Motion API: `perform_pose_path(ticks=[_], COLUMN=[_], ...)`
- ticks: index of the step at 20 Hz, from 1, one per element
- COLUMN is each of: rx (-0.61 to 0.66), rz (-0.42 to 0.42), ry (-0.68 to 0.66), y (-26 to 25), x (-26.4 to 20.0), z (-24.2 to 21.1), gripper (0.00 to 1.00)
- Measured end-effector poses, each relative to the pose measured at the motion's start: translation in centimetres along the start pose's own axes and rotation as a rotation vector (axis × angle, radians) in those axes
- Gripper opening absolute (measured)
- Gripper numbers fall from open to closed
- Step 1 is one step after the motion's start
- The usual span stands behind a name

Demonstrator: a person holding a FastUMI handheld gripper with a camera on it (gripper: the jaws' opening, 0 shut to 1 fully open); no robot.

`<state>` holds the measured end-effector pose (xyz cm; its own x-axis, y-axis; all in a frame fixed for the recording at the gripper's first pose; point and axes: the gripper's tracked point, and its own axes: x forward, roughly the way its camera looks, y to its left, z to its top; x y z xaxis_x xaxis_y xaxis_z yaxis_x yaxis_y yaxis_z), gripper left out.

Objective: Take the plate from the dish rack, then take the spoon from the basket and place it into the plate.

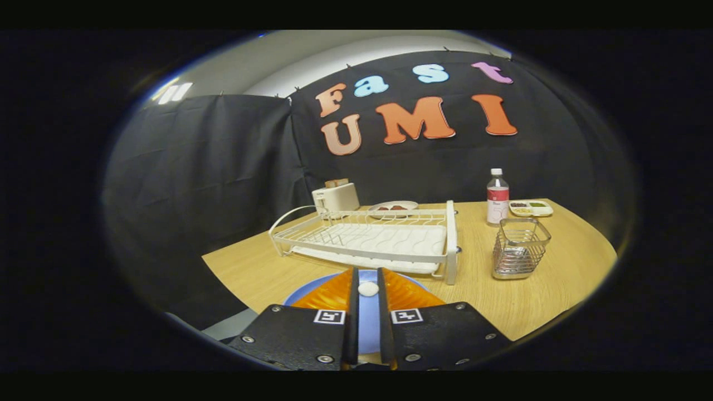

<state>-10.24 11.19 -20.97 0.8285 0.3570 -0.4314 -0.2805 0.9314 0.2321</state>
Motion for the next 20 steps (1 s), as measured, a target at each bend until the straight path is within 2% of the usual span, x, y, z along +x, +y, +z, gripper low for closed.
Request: perform_pose_path(ticks=[4, 10, 11, 17, 20], rx=[0.045, 0.089, 0.071, -0.033, -0.093], rz=[-0.020, -0.045, -0.062, -0.185, -0.247], ry=[0.012, -0.133, -0.160, -0.290, -0.347], y=[-1.1, -1.8, -2.1, -3.4, -3.9], x=[-0.3, -0.9, -1.0, -2.6, -3.7], z=[-0.4, 4.8, 5.7, 10.1, 12.2], gripper=[0.17, 0.35, 0.41, 0.60, 0.62])
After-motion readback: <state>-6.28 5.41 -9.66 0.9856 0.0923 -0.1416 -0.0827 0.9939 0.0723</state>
